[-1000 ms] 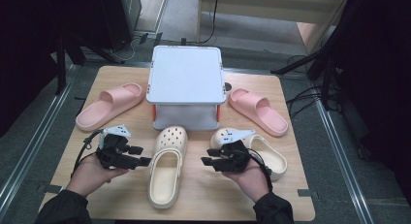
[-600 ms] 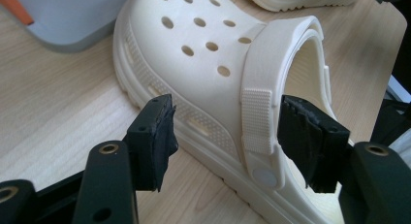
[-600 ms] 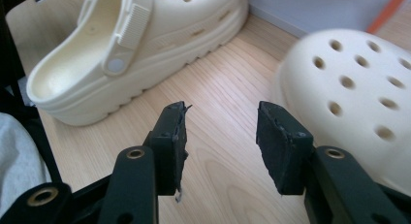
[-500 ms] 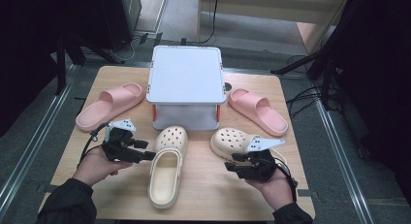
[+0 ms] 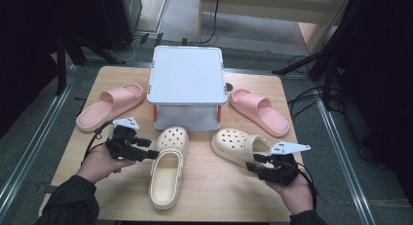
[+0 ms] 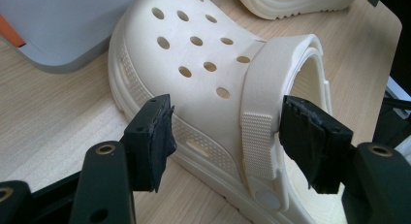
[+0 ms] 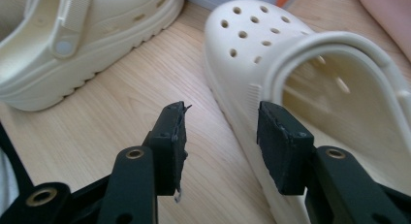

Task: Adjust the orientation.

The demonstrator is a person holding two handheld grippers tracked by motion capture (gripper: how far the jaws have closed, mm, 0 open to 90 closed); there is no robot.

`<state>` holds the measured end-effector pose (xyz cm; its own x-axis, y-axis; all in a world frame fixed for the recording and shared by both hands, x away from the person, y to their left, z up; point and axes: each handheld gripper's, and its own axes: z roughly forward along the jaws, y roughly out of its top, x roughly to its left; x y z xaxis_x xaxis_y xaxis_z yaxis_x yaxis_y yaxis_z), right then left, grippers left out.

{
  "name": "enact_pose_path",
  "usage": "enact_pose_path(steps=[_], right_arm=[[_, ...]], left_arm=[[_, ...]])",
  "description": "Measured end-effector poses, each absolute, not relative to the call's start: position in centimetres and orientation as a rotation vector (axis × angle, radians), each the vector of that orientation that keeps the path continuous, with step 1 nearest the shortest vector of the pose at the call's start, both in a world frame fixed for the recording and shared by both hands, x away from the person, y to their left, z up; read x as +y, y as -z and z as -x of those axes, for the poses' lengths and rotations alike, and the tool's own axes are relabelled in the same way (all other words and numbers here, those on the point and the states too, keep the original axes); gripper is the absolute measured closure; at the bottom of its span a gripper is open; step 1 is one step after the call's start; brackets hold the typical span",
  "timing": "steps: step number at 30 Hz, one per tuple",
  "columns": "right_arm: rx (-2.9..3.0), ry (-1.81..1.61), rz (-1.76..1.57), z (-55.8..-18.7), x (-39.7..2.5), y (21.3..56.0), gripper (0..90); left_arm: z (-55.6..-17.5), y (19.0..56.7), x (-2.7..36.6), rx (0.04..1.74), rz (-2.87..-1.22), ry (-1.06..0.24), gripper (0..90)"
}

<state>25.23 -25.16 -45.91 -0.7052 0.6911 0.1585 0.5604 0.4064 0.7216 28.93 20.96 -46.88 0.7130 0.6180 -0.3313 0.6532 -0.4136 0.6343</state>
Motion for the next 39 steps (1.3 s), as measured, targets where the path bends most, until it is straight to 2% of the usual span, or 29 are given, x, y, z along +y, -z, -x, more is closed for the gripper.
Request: enact_pose_path(steps=[11, 21, 22, 28, 39], right_arm=[[2.491, -1.121, -1.150, -26.6, -26.0, 47.1, 50.2], [2.565, -1.058, -1.128, -28.7, -24.8, 48.5, 65.5], [2.572, -1.038, -1.121, -29.0, -24.5, 48.6, 70.3], [2.590, -1.027, -1.072, -29.2, -23.9, 48.3, 76.9], [2.504, -1.078, -1.194, -28.6, -21.9, 45.9, 77.6]], left_arm=[[-29.0, 46.8, 21.1, 0.960, -2.132, 0.054, 36.2], [-28.9, 46.8, 21.4, 0.975, -2.129, 0.042, 36.7], [-28.9, 46.8, 21.5, 0.975, -2.129, 0.039, 36.7], [-28.7, 46.8, 21.7, 0.977, -2.125, 0.035, 36.9], [-28.7, 46.6, 21.9, 0.980, -2.117, 0.025, 38.7]])
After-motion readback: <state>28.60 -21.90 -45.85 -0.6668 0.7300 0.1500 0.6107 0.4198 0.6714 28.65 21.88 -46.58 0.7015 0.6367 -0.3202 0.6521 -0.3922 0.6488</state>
